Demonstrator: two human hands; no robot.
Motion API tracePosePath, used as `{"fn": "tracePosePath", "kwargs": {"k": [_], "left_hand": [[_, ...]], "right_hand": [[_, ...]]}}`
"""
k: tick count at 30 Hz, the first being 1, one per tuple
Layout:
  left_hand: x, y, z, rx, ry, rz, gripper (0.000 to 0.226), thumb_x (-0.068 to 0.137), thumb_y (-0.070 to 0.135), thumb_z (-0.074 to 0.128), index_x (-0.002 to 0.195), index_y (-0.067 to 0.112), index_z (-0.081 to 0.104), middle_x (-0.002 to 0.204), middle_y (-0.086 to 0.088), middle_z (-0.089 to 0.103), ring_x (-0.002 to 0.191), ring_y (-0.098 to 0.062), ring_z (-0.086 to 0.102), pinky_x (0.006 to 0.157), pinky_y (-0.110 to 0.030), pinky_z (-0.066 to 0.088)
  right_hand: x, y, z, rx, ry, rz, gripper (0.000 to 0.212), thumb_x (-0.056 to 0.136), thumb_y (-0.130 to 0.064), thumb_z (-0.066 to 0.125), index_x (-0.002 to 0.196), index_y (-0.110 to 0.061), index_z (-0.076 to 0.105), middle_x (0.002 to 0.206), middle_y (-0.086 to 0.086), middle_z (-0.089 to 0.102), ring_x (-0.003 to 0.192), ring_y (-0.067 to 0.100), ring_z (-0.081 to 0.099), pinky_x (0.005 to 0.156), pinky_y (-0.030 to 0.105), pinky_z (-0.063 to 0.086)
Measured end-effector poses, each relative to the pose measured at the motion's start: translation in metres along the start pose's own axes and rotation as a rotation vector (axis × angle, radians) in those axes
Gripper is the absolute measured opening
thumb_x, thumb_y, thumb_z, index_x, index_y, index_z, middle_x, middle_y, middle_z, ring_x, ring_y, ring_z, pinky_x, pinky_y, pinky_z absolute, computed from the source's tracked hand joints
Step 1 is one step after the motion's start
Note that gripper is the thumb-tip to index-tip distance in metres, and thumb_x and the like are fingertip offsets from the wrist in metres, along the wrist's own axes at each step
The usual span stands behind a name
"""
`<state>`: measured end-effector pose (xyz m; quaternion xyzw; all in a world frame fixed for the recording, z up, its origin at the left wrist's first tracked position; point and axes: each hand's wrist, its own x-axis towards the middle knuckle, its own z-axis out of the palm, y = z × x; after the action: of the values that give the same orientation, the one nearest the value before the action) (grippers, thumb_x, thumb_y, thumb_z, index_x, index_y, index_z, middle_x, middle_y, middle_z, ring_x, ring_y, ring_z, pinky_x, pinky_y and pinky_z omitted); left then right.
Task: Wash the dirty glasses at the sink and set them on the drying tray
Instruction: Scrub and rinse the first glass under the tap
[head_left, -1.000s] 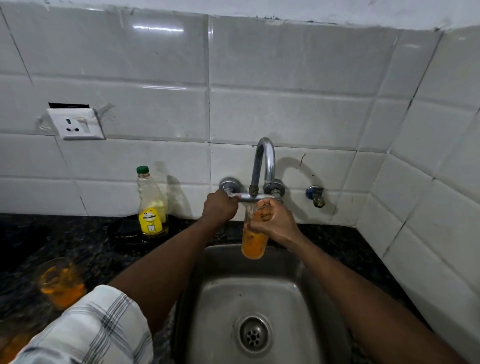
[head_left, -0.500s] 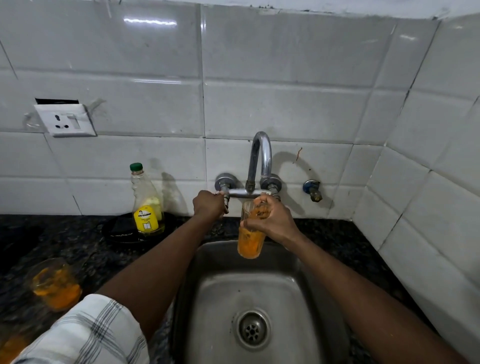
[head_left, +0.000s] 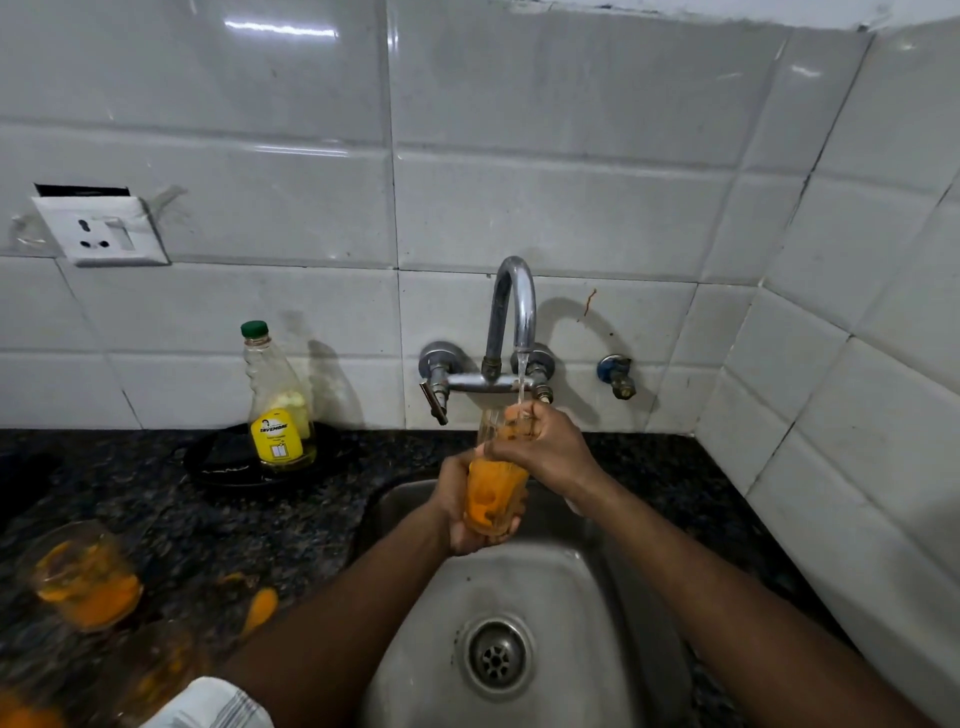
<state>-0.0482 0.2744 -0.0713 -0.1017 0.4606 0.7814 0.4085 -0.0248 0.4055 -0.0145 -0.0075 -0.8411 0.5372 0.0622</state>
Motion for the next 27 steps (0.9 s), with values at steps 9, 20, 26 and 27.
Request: {"fn": "tracePosePath", "kwargs": {"k": [9, 20, 26, 27], "left_hand": [[0.002, 0.017, -0.005, 0.172, 0.205, 0.121, 0.052, 0.097, 0.047, 0.031, 0.093, 0.006, 0.062, 0.067, -0.011, 0.062, 0.060, -0.023, 0.054, 0.050, -0.027, 0.045], [-0.014, 0.023, -0.012, 0.268, 0.432, 0.295, 0.035, 0.100, 0.030, 0.045, 0.097, 0.003, 0.066, 0.073, -0.015, 0.070, 0.049, -0.023, 0.062, 0.039, -0.025, 0.045], [-0.013, 0.023, -0.016, 0.145, 0.568, 0.635, 0.024, 0.090, 0.020, 0.059, 0.074, 0.007, 0.072, 0.078, -0.019, 0.071, 0.079, -0.042, 0.069, 0.071, -0.053, 0.057], [-0.014, 0.022, -0.017, 0.195, 0.581, 0.687, 0.024, 0.091, 0.017, 0.059, 0.075, 0.006, 0.072, 0.077, -0.019, 0.071, 0.080, -0.044, 0.069, 0.072, -0.056, 0.057]], "right_hand": [[-0.007, -0.005, -0.005, -0.362, 0.013, -0.383, 0.023, 0.088, -0.036, 0.070, 0.104, -0.020, 0.066, 0.091, -0.014, 0.063, 0.082, 0.003, 0.060, 0.075, 0.025, 0.052], [0.028, -0.030, -0.023, -0.389, -0.856, -0.053, 0.050, 0.084, 0.010, 0.061, 0.127, -0.015, 0.059, 0.106, -0.006, 0.067, 0.100, 0.009, 0.065, 0.088, 0.028, 0.056], [0.042, -0.026, -0.016, -0.392, -0.852, -0.050, 0.054, 0.075, 0.010, 0.062, 0.099, -0.038, 0.062, 0.101, -0.007, 0.064, 0.098, 0.012, 0.064, 0.090, 0.039, 0.057], [0.043, -0.027, -0.014, -0.366, -0.868, -0.017, 0.049, 0.077, 0.011, 0.062, 0.100, -0.032, 0.063, 0.101, -0.004, 0.064, 0.098, 0.017, 0.063, 0.088, 0.040, 0.057]]}}
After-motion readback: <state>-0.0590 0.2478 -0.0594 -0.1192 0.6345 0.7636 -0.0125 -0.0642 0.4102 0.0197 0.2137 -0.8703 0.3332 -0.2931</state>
